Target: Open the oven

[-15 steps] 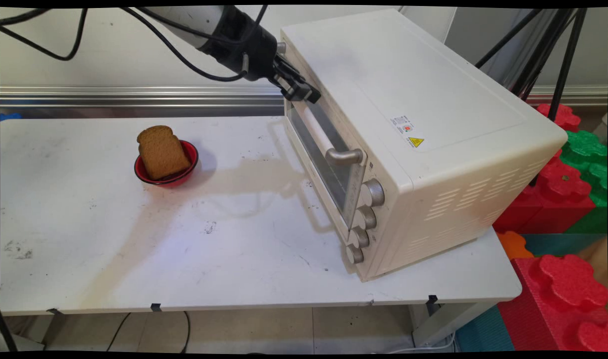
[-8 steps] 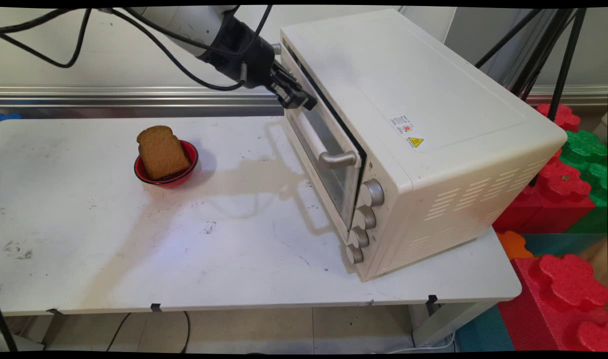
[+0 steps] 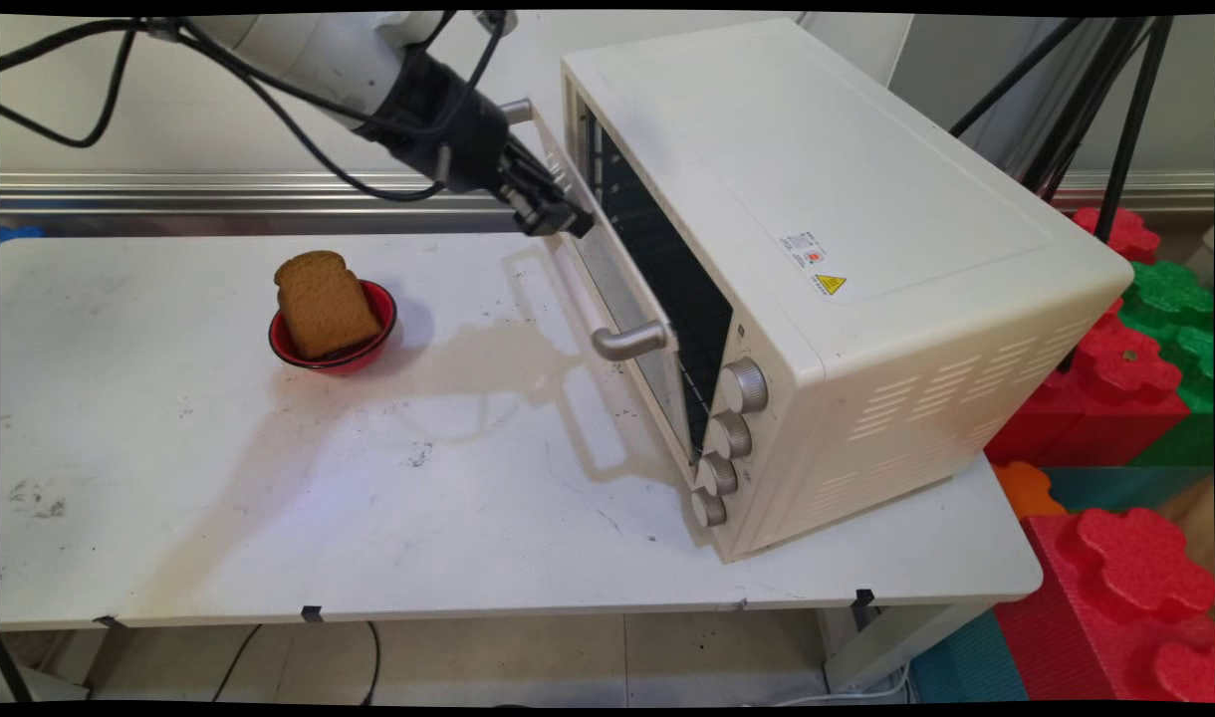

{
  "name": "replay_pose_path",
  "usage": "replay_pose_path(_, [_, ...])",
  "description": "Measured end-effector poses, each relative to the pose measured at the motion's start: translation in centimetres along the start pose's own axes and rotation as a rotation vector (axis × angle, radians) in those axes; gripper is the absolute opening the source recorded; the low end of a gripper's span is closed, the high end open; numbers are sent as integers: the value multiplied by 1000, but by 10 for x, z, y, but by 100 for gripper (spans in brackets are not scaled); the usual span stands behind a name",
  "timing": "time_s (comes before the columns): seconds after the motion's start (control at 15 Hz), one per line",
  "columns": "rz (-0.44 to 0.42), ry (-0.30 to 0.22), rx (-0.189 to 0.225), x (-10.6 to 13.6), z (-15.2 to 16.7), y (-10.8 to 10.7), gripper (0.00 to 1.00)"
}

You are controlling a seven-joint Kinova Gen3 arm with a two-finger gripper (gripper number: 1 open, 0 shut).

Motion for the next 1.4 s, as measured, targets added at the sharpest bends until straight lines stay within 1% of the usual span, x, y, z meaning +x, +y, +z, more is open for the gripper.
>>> replay_pose_path(0.27, [5,-30,-2,-16,-7,-1,0])
replay_pose_path(0.87, [7,-109,-2,-61,-16,-3,0])
replay_pose_path(1.4, [10,-160,-4,-101,-14,-2,0])
